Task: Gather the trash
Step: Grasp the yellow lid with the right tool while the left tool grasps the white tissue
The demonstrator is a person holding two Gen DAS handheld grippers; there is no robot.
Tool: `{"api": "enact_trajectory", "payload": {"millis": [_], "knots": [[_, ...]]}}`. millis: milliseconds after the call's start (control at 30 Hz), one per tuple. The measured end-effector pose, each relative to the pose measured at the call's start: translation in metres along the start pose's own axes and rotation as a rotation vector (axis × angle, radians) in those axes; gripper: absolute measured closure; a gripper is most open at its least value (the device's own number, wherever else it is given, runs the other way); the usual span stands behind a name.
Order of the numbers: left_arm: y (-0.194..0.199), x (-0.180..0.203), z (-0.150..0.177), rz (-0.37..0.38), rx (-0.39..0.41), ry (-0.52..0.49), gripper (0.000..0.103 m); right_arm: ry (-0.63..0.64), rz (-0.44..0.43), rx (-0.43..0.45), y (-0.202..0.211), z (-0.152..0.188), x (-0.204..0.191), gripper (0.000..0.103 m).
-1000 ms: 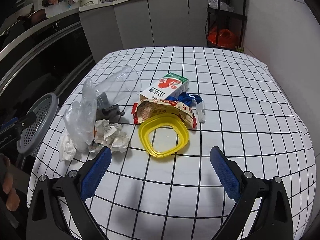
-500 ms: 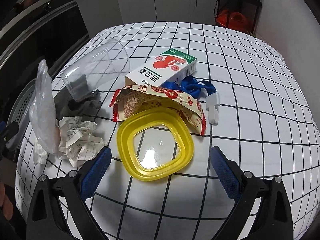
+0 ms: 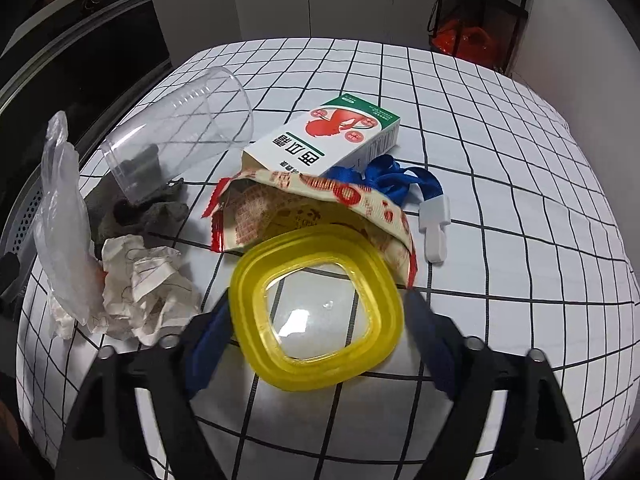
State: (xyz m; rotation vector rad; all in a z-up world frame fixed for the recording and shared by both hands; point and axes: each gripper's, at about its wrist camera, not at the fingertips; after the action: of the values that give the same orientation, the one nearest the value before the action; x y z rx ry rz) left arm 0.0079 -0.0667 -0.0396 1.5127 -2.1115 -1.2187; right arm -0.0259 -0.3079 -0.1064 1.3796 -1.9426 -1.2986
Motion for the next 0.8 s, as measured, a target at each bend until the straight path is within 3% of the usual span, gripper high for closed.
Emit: {"api": "enact_trajectory", "payload": {"millis": [167, 500, 800], "knots": [[0.001, 0.000, 0.002, 0.018, 0.002, -0.010, 0.006, -0.034, -0.053, -0.017, 0.008, 0.002, 0.002, 0.032], [0.000, -0.007, 0.014, 0.103, -0.007, 0.002, 0.006, -0.094, -0.076, 0.058, 0.061, 0.020, 0.020, 0.032], [-0.009, 0.015, 0.011, 0.093, -0.005, -0.053, 0.006, -0.097, -0.101, 0.092, 0.080, 0.029, 0.016, 0.032]]}}
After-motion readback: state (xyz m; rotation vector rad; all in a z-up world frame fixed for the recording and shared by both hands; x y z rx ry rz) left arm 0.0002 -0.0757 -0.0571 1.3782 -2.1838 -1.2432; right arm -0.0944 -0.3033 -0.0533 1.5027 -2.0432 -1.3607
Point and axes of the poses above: each gripper's, at about its wrist camera, not at the fingertips, and y roughly against the way its jaws point, x to its right, z to its underside, and after that the axes turned 15 degrees about -y, right-handed
